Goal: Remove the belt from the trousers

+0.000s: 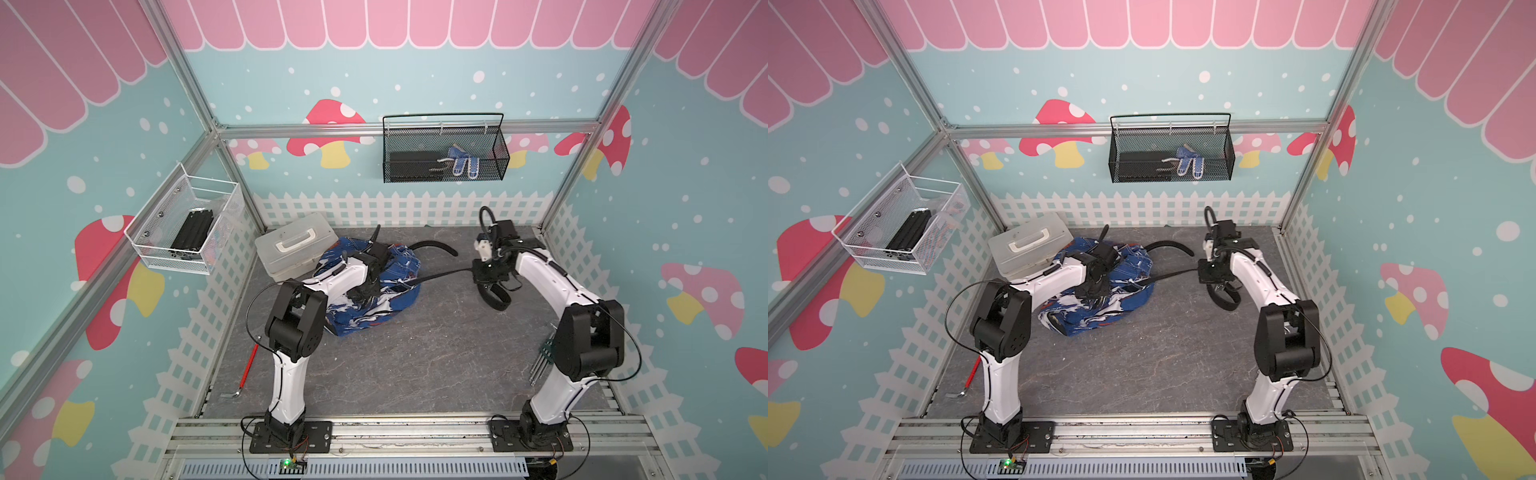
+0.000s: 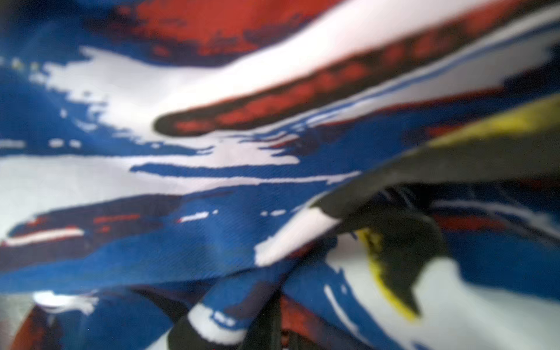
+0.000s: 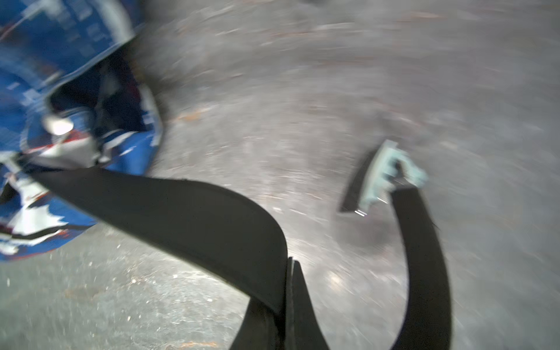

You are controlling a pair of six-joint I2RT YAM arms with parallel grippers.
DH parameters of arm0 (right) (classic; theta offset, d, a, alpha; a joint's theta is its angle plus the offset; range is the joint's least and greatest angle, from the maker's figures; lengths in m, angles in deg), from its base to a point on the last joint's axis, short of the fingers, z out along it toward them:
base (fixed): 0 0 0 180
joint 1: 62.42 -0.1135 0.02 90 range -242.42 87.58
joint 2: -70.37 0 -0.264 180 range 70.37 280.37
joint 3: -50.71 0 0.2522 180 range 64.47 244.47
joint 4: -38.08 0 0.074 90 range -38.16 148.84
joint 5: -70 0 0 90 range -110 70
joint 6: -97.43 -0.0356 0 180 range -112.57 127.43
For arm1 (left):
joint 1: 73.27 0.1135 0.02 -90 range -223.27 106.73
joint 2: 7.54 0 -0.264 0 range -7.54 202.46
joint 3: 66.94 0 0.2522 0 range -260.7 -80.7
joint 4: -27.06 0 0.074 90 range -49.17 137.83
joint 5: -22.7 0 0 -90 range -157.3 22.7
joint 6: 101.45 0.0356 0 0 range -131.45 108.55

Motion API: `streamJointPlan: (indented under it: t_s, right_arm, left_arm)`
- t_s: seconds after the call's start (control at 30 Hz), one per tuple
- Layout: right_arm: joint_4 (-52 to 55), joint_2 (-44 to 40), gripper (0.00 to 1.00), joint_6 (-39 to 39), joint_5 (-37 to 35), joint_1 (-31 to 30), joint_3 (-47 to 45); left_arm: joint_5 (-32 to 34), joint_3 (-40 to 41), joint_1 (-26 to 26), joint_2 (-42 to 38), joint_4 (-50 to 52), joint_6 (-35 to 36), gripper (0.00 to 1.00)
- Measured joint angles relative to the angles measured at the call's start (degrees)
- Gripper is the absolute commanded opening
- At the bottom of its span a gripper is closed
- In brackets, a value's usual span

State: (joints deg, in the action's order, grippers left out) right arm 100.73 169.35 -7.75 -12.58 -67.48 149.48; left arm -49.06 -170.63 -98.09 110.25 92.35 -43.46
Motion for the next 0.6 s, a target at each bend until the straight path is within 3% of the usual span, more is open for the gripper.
streamJointPlan:
  t_s: [0.13,0.3,0.43,0.6]
  right_arm:
    - [4.2,-3.1,0.00,-2.7,-2.9,8.3,0.0]
    - [8.3,-5.7,0.00,-4.0,-7.1,13.9,0.2]
    - [9.0,-6.6,0.01,-4.0,-7.5,15.1,0.3]
    - [7.0,-3.1,0.03,-3.0,-2.5,13.4,0.3]
  left_arm:
    - [-0.5,0.1,3.8,-0.1,0.1,-3.5,0.00]
    - [1.3,-1.0,6.5,-0.1,3.5,-7.9,0.00]
    - [3.6,-3.0,6.6,0.0,6.4,-9.9,0.00]
    - [6.2,-4.2,6.6,0.3,8.3,-11.1,0.00]
